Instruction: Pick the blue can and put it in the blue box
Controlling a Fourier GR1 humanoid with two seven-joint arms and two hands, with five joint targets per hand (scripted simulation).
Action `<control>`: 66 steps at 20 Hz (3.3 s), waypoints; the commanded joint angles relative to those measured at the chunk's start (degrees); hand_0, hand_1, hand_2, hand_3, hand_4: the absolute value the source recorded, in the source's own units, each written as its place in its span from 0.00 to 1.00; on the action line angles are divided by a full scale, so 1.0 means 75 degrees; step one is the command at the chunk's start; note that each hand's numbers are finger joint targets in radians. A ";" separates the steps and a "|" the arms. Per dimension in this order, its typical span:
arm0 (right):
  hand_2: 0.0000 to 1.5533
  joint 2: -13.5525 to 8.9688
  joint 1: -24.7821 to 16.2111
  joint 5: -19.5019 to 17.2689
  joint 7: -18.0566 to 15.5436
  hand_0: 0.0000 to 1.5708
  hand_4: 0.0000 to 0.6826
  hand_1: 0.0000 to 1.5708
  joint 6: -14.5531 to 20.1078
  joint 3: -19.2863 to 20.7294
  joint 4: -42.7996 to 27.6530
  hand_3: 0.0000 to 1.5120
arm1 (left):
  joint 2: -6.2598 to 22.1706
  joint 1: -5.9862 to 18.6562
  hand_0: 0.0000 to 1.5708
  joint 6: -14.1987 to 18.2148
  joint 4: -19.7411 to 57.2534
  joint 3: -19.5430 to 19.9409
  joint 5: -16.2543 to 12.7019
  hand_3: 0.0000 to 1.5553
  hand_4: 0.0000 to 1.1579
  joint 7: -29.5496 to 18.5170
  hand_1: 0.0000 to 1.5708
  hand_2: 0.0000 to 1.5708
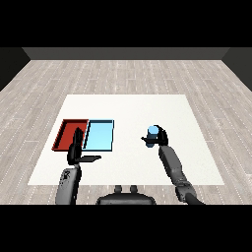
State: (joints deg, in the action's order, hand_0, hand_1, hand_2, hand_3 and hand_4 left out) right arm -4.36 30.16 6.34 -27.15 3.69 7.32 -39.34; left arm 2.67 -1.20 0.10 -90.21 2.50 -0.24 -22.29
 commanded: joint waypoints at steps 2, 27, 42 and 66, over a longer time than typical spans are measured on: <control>0.95 0.0320 -0.0365 -0.0379 0.0451 0.92 0.73 0.92 0.0703 -0.0550 -0.1499 0.90 | -0.0105 0.0117 0.00 -0.0056 0.0035 -0.0155 -0.0038 0.00 0.00 0.0239 0.00 0.00; 0.94 0.0518 -0.0830 -0.0488 0.1400 0.93 0.83 0.93 0.0312 -0.1364 -0.3988 0.91 | -0.0356 0.1269 0.00 0.0367 0.0875 -0.1425 -0.0499 0.00 0.00 0.0555 0.00 0.00; 0.95 0.0582 -0.0577 0.0095 0.1884 0.93 0.81 0.93 0.1085 -0.2468 -0.4552 0.91 | -0.0355 0.2000 0.00 0.1224 0.1224 -0.2828 -0.0777 0.00 0.00 0.0968 0.00 0.00; 0.94 0.0581 -0.0223 0.0624 0.1589 0.91 0.82 0.91 0.1785 -0.3660 -0.4325 0.91 | -0.0356 0.3423 0.00 0.2611 0.3907 -0.4348 -0.2744 0.00 0.00 -0.0188 0.00 0.00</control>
State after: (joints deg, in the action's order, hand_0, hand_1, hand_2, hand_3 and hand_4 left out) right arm -0.08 27.89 10.37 -15.07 14.94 -18.10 -71.47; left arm 0.00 23.59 18.85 -63.07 -28.58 -18.81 -22.52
